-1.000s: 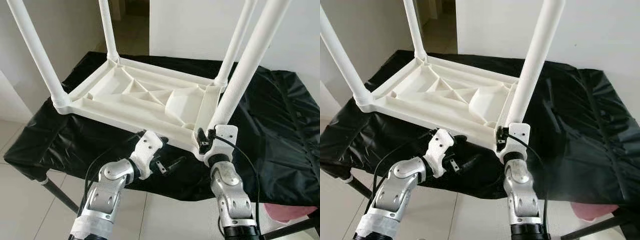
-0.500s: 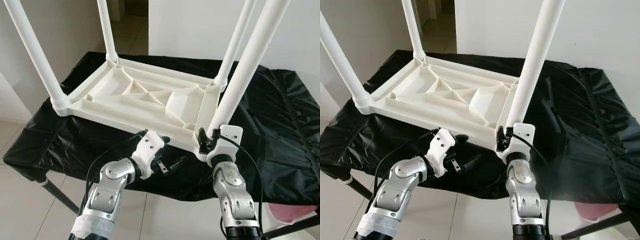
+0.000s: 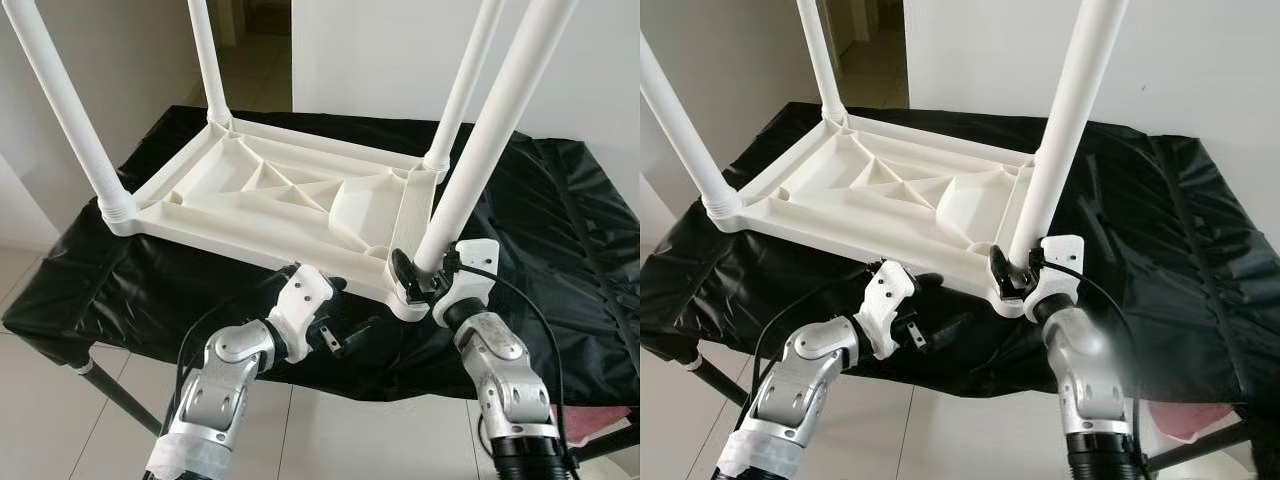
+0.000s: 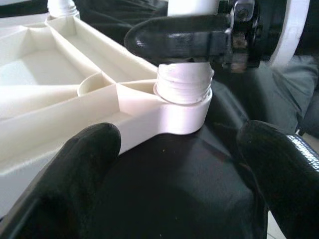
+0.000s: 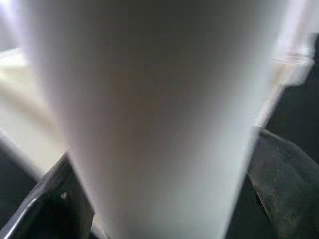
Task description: Building children table
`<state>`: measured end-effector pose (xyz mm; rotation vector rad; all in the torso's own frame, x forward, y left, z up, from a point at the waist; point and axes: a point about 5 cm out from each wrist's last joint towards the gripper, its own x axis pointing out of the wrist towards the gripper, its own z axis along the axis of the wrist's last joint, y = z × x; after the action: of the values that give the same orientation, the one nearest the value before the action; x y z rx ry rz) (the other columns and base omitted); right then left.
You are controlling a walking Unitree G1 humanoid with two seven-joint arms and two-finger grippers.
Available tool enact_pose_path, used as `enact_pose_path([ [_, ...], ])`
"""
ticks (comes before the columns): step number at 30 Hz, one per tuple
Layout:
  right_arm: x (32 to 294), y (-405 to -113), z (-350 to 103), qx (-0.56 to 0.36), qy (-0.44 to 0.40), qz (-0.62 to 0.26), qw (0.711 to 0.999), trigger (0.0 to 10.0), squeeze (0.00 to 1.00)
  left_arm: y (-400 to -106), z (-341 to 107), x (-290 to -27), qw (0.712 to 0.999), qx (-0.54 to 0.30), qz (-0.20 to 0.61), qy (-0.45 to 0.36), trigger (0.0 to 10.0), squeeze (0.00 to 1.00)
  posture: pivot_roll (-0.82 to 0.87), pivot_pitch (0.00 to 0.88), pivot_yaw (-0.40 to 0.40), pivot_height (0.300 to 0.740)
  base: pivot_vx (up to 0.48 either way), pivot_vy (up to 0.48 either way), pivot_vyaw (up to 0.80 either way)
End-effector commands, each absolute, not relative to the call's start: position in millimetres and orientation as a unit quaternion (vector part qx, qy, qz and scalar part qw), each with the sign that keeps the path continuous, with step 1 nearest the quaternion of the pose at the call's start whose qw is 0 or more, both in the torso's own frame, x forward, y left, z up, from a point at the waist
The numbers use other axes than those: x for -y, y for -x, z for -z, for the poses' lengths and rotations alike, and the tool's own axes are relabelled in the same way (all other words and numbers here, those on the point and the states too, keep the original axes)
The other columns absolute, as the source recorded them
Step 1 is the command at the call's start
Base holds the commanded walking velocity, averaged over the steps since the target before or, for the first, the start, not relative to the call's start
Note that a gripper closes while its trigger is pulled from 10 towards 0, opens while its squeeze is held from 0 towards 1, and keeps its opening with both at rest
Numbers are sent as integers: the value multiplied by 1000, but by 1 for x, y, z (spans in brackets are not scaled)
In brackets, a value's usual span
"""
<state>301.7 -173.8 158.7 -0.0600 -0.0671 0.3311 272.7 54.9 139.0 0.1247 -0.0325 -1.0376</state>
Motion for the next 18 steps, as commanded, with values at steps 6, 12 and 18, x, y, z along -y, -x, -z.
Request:
enact_pose_path([
  [6,170,-305,-155,11,77,-274,959,10000,0,-276,-140,-58,896,22,439,-58,10000,0,-54,48,-20,740,0,0,0],
  [12,176,-306,-149,-8,98,-302,948,902,0,-276,-139,-61,899,20,434,-59,10000,0,-48,50,-21,740,0,0,0],
  [18,180,-306,-147,-11,102,-310,945,0,0,-276,-139,-63,901,20,429,-58,10000,0,-41,57,-15,740,0,0,0],
])
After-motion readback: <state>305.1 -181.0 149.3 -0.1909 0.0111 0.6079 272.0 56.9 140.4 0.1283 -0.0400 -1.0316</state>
